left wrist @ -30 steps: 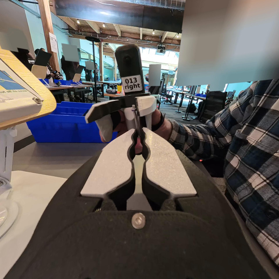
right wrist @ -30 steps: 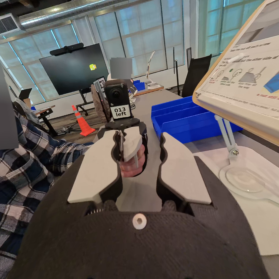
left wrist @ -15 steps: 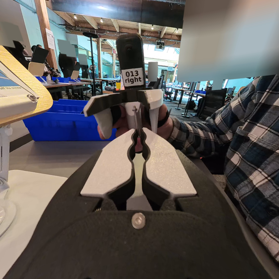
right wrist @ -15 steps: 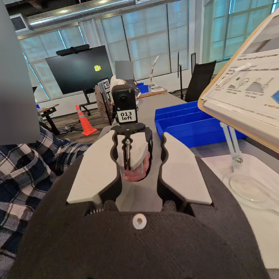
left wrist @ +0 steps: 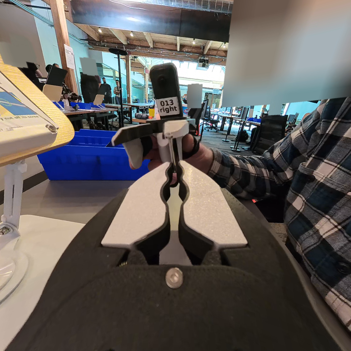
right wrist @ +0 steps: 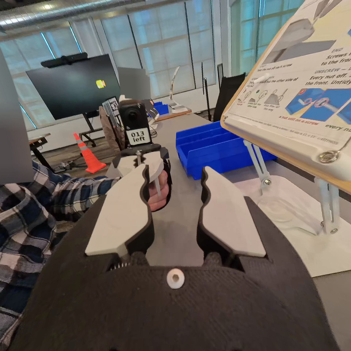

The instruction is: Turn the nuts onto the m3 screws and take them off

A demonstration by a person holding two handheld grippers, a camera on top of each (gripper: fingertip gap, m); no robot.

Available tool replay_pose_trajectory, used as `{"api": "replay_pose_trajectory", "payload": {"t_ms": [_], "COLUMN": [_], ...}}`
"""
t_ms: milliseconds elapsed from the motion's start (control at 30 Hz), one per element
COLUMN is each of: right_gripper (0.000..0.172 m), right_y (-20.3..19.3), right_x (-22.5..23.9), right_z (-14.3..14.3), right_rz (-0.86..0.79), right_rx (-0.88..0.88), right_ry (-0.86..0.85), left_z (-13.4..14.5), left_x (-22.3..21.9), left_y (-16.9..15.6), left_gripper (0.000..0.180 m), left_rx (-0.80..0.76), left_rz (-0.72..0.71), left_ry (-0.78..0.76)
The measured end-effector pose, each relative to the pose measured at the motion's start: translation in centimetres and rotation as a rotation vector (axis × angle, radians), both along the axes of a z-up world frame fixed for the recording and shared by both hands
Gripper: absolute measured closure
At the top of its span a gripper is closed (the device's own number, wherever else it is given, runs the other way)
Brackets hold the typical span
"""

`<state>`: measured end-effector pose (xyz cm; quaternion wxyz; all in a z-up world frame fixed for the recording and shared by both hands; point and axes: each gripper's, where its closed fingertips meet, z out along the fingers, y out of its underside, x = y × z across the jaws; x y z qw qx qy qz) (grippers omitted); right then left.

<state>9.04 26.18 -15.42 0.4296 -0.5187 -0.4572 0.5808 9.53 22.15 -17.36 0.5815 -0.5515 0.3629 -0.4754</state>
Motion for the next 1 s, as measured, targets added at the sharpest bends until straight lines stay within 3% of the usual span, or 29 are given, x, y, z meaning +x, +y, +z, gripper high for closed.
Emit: {"api": "replay_pose_trajectory", "payload": {"t_ms": [267,633,1000], "right_gripper": [0.117,0.121,0.120], "right_y": [-2.7,-0.3,-2.2], "right_x": [-2.5,-0.7,-2.7], "right_z": [0.6,-0.1,0.5], "right_rz": [0.098,0.016,0.090], "right_rx": [0.034,0.006,0.033], "right_ry": [0.013,0.003,0.002], "left_z": [-0.7,-0.3,-0.6], "left_x": [0.7,0.1,0.6], "left_y": [0.0,0.0,-0.1], "left_gripper": [0.177,0.177,0.177], "left_rx": [-0.011,-0.003,-0.005], "left_rz": [-0.015,-0.006,-0.018], "left_ry": [0.025,0.008,0.023]}}
